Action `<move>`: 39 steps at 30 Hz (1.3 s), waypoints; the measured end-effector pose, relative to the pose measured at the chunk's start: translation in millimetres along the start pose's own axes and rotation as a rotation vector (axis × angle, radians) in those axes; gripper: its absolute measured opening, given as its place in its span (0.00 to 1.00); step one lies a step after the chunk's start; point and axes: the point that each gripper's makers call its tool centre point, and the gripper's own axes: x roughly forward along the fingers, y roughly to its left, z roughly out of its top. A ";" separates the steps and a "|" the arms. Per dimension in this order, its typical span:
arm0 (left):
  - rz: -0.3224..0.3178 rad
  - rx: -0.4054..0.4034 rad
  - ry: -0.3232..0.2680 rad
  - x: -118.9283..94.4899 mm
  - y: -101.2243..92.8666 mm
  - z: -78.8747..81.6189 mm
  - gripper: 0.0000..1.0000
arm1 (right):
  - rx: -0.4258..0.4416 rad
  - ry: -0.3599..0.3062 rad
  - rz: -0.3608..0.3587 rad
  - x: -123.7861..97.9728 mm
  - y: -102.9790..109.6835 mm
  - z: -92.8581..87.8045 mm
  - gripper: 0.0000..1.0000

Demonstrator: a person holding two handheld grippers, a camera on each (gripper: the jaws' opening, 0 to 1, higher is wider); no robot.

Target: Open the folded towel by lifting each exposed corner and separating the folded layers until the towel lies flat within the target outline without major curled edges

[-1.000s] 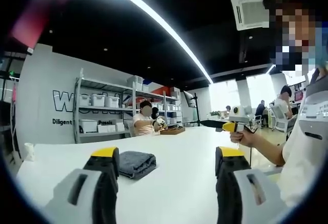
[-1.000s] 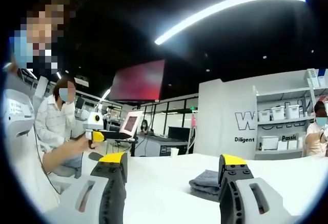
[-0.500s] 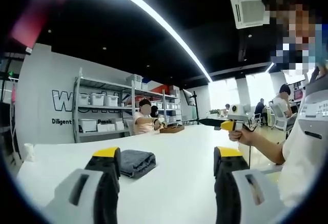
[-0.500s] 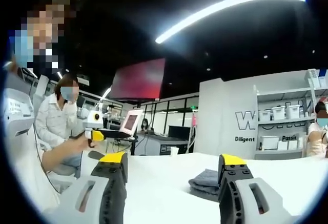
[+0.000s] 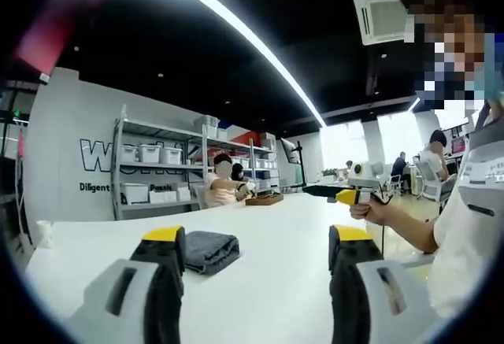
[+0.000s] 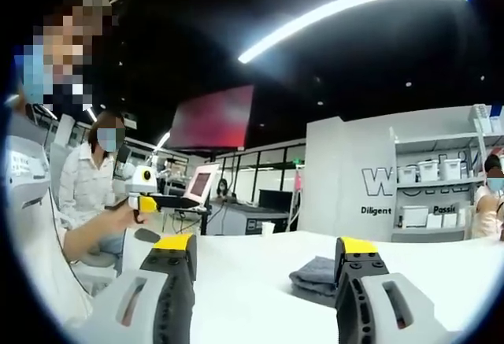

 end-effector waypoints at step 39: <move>-0.001 -0.004 -0.011 0.4 0.3 -1.6 0.73 | -0.021 0.023 0.004 9.7 -8.0 -1.1 0.68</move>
